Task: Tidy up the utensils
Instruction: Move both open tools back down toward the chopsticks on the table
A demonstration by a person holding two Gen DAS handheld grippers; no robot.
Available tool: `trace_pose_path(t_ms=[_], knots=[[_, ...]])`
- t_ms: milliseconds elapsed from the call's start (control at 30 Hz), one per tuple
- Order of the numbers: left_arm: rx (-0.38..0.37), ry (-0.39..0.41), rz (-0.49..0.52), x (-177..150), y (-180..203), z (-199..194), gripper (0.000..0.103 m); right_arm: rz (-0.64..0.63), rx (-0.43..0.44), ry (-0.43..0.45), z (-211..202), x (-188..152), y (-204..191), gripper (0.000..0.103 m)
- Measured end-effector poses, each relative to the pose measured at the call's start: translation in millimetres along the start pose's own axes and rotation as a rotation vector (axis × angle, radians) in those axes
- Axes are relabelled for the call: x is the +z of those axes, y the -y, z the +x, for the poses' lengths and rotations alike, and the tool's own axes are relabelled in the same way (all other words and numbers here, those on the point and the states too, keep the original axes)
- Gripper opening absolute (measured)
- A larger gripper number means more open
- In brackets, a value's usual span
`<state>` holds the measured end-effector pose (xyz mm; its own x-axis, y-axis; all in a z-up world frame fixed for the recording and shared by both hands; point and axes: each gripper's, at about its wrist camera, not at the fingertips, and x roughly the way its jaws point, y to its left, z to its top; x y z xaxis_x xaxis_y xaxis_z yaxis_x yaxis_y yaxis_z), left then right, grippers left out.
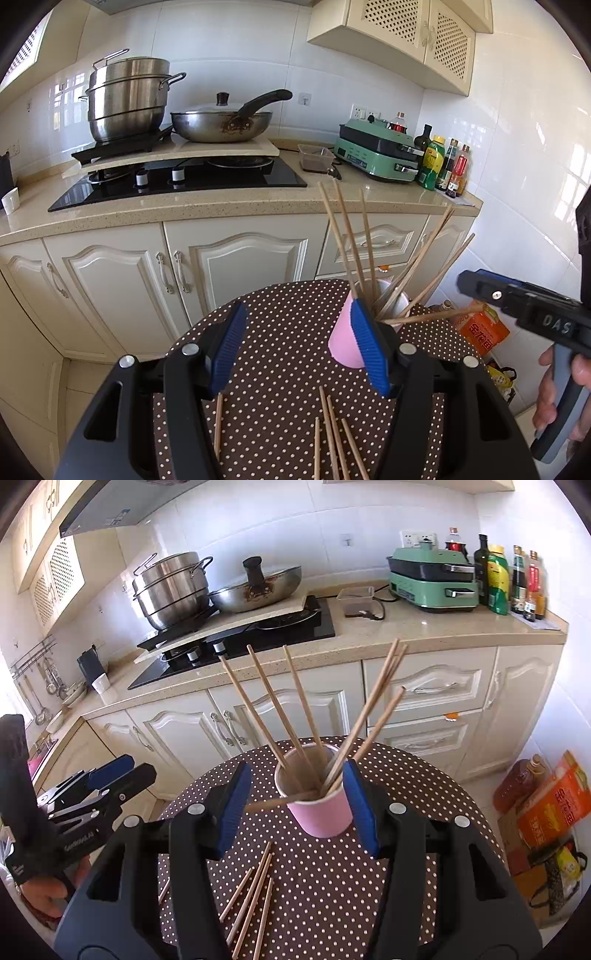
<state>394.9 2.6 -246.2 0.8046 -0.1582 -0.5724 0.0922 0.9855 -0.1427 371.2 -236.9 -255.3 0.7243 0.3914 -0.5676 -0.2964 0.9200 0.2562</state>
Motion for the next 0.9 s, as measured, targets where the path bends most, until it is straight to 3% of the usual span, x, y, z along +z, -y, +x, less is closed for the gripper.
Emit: trace_pose_path(t_ms=[133,300,433,533,733,800,833,900], knots=[[-0.013,-0.056,-0.061,-7,-23,-1,0.058,0.035,-0.033,-0.001,-15,-10,6,0.052],[0.028,-0.244,-0.111,-32,-60,19,0.058,0.087,-0.067,-0.077,-14,-37,14,0.052],[0.064,-0.4,-0.082,-58,-78,40,0.058,0.084,-0.084,-0.207,1,-66,6,0.051],[0.099,-0.467,-0.057,-72,-86,53,0.058,0.092,-0.079,-0.314,17,-87,-1,0.051],[0.091,-0.597,-0.033,-95,-93,81,0.058,0.094,-0.061,-0.494,48,-122,-16,0.051],[0.092,-0.615,-0.02,-99,-90,87,0.046,0.094,-0.054,-0.556,58,-129,-19,0.045],[0.089,-0.629,-0.016,-101,-89,90,0.043,0.095,-0.052,-0.583,63,-133,-19,0.037],[0.096,-0.663,-0.001,-104,-86,101,0.033,0.091,-0.054,-0.636,72,-139,-20,0.034]])
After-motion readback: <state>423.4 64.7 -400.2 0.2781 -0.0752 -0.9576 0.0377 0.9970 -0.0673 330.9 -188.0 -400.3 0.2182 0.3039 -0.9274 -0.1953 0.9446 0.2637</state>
